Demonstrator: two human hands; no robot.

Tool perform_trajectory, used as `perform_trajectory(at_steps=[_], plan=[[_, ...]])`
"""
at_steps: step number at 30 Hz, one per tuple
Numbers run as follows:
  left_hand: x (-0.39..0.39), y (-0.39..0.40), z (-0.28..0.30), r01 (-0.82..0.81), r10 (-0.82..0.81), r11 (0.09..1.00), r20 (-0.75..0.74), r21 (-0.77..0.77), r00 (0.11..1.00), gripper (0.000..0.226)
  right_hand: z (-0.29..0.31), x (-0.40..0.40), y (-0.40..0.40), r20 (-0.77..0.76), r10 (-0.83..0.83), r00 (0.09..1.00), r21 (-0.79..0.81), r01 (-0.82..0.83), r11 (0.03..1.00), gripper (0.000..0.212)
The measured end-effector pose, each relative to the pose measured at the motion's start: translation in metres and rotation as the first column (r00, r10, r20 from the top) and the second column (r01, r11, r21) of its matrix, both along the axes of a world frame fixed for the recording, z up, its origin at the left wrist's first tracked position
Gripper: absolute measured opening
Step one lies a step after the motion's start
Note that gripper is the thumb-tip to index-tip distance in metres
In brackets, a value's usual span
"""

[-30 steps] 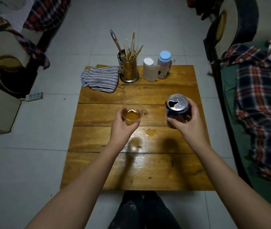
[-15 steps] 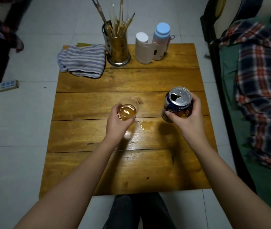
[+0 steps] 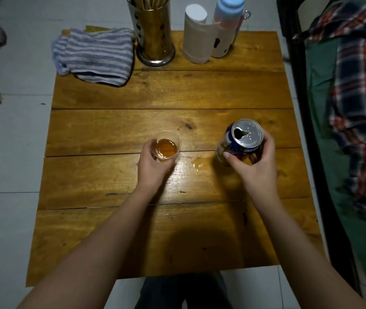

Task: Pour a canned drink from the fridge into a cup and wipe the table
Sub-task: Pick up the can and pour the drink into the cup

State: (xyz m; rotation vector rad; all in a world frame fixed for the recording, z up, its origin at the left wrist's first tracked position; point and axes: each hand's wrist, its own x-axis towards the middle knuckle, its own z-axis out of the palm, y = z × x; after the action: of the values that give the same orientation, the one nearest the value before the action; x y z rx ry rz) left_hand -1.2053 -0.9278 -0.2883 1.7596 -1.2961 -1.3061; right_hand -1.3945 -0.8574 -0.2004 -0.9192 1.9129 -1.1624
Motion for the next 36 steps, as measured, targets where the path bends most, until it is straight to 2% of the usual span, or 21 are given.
perform_trajectory(at_steps=[9, 14, 18, 23, 26, 30, 33, 36], plan=[[0.001, -0.004, 0.0, -0.002, 0.002, 1.0, 0.002, -0.013, 1.0, 0.076, 0.001, 0.011, -0.003, 0.013, 0.027, 1.0, -0.016, -0.026, 1.0, 0.076], [0.005, -0.003, 0.001, 0.036, -0.036, 0.999, 0.012, 0.007, 0.999, 0.079, 0.006, 0.015, -0.005, -0.034, 0.045, 0.998, -0.017, -0.045, 0.999, 0.074], [0.01, 0.002, 0.011, 0.1, -0.101, 0.995, 0.043, 0.015, 0.994, 0.075, 0.02, 0.015, -0.007, -0.052, 0.051, 0.997, -0.032, -0.052, 0.998, 0.077], [0.021, 0.009, 0.035, 0.062, -0.071, 0.992, 0.079, 0.108, 0.994, 0.079, 0.054, 0.017, -0.007, -0.083, 0.081, 0.993, -0.056, -0.086, 0.995, 0.075], [0.025, 0.011, 0.063, 0.026, -0.037, 0.995, 0.107, 0.1, 0.994, 0.068, 0.083, 0.02, -0.006, -0.074, 0.094, 0.993, -0.068, -0.099, 0.993, 0.076], [0.026, 0.014, 0.108, -0.012, 0.01, 1.0, 0.157, 0.011, 0.987, 0.054, 0.125, 0.023, -0.003, -0.061, 0.122, 0.991, -0.099, -0.127, 0.987, 0.078], [0.022, 0.017, 0.147, -0.041, 0.042, 0.999, 0.089, -0.014, 0.995, 0.043, 0.155, 0.026, 0.0, -0.074, 0.167, 0.983, -0.113, -0.175, 0.978, 0.079], [0.013, 0.021, 0.186, -0.075, 0.075, 0.997, -0.08, 0.012, 0.994, 0.025, 0.184, 0.029, 0.004, -0.108, 0.197, 0.975, -0.149, -0.212, 0.966, 0.077]])
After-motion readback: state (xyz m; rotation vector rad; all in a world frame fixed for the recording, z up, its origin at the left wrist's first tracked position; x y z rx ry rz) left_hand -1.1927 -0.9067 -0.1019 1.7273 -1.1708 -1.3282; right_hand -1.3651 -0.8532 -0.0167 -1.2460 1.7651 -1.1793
